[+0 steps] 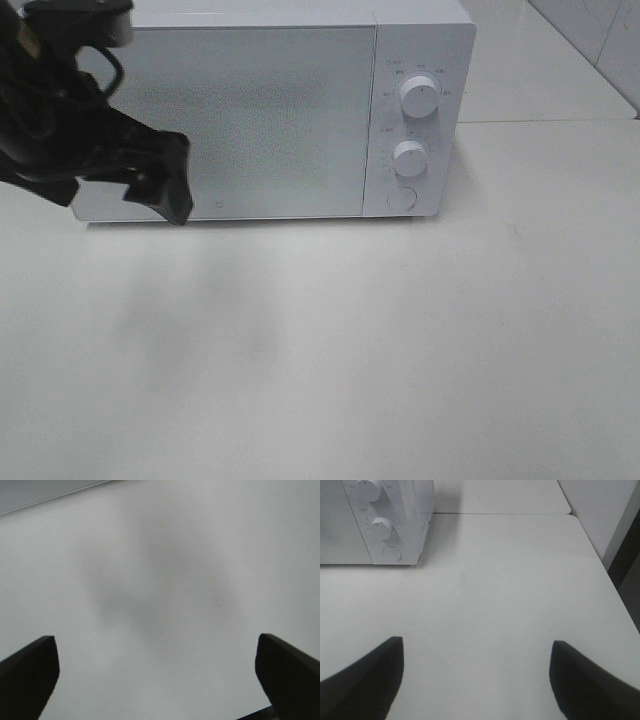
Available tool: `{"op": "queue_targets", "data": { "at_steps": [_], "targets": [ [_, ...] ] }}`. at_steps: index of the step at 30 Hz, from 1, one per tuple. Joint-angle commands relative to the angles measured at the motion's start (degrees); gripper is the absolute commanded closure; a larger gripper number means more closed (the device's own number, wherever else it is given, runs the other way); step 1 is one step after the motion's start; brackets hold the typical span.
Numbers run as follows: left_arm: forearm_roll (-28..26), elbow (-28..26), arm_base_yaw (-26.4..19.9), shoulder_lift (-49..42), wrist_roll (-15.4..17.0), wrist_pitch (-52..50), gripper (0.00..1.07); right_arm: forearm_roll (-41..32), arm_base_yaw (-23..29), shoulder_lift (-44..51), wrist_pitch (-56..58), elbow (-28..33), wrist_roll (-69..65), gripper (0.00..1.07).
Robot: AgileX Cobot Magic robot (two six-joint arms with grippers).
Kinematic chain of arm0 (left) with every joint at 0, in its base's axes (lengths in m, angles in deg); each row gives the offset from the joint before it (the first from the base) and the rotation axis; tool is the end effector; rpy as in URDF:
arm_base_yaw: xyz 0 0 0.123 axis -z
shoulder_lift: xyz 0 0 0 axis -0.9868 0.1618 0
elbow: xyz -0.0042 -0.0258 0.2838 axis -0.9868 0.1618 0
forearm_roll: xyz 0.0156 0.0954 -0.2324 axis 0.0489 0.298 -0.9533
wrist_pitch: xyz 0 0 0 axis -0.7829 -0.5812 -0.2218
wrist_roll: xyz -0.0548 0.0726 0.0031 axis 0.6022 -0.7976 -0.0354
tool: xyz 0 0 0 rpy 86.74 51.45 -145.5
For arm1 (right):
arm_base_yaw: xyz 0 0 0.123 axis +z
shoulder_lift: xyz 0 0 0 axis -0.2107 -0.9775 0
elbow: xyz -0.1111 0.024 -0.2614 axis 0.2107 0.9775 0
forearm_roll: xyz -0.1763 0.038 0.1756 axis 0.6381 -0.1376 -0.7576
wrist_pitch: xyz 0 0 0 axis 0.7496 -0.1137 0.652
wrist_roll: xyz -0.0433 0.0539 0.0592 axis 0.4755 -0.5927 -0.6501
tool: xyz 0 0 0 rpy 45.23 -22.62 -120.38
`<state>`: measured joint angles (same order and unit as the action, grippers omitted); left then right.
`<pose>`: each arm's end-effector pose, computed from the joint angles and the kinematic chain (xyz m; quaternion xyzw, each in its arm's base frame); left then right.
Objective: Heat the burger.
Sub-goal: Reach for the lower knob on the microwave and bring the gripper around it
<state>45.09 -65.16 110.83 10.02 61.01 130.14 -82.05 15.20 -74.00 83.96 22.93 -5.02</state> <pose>0.2619 -0.1551 0.2694 0.1652 0.9666 -0.0822 0.1780 -0.0017 -0.0069 0.2849 0.0103 0.8255 -0.0087 0.5642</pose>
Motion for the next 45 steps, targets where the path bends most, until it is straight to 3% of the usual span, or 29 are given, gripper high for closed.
{"op": "queue_targets", "data": {
  "at_steps": [1,2,3,8,11,13,16,18,26,34,41,45],
  "targets": [
    [-4.41,-0.23,-5.56,-2.58,-4.07,2.75,0.07,0.00,-0.40,1.43,-0.23,0.17,0.34,0.31],
    [-5.56,-0.23,-8.71,-3.84,-5.67,4.41,0.07,0.00,-0.40,1.43,-0.23,0.17,0.34,0.31],
    [-5.56,-0.23,-8.71,-3.84,-5.67,4.41,0.07,0.00,-0.40,1.43,-0.23,0.17,0.34,0.31],
    [-5.33,-0.23,-17.59,-6.19,-8.19,9.28,0.07,0.00,-0.40,1.43,-0.23,0.17,0.34,0.31],
    [-5.33,-0.23,-19.19,-6.36,-8.88,10.14,0.07,0.00,-0.40,1.43,-0.23,0.17,0.34,0.31],
    [-5.33,-0.23,-25.32,-6.59,-11.80,13.46,0.07,0.00,-0.40,1.43,-0.23,0.17,0.34,0.31],
    [-5.61,-0.23,-26.93,-6.65,-11.80,13.92,0.07,0.00,-0.40,1.43,-0.23,0.17,0.34,0.31],
    [-8.88,-0.23,-32.09,-7.56,-11.80,14.44,0.07,0.00,-0.40,1.43,-0.23,0.17,0.34,0.31],
    [-8.77,3.27,-33.17,-11.86,-11.80,14.15,0.07,0.00,-0.40,1.43,-0.23,0.17,0.34,0.31],
    [-7.16,17.99,-33.17,-23.61,-11.92,10.20,0.07,0.00,-0.40,1.43,-0.23,0.17,0.34,0.31],
    [-5.67,23.72,-33.17,-34.55,-12.03,8.54,0.07,0.00,-0.40,1.43,-0.23,0.17,0.34,0.31],
    [-5.67,28.19,-33.17,-45.09,-13.64,7.56,0.07,0.00,-0.40,1.43,-0.23,0.17,0.34,0.31]
  ]
}}
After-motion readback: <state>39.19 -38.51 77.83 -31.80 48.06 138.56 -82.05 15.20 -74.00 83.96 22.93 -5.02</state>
